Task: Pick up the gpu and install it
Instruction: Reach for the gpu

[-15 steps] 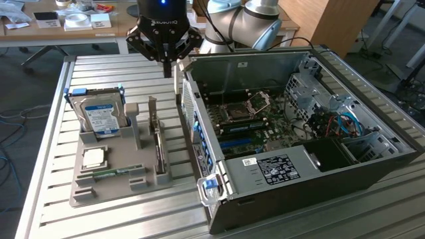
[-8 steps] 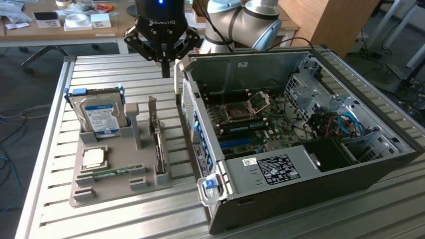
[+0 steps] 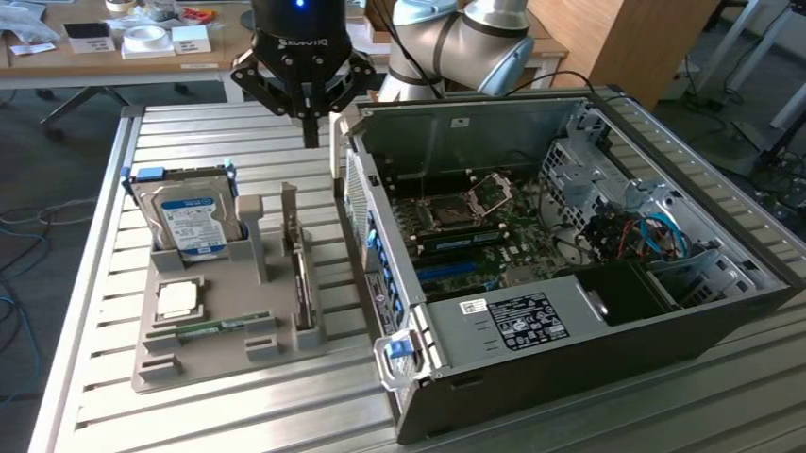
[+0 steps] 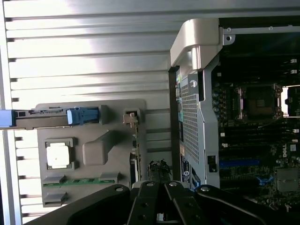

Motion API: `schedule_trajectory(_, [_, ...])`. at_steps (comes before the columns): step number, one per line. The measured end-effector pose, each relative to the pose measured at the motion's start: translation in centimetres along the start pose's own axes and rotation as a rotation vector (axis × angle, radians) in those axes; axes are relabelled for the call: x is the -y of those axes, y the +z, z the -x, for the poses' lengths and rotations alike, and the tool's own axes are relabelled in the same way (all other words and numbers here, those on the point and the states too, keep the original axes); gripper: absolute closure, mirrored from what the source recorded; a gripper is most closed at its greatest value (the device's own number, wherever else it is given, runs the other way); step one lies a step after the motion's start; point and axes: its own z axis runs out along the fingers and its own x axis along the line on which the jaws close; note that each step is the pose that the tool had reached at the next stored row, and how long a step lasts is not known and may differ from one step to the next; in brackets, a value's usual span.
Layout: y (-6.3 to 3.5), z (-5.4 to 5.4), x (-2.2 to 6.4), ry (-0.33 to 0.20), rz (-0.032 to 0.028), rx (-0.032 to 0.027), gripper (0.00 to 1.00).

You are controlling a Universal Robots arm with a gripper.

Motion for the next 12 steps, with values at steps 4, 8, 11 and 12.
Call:
schedule_trajectory(4, [0.00, -0.7, 0.05, 0.000, 0.0000, 0.0001, 0.89])
schedule_trajectory(8, [0.00, -1.5, 0.11, 0.000, 0.0001, 0.0001, 0.89])
schedule_trajectory(11, [0.01, -2.0, 0.15, 0.000, 0.0001, 0.0001, 0.89])
schedule_trajectory(12, [0.00, -2.1, 0.16, 0.000, 0.0001, 0.0000, 0.89])
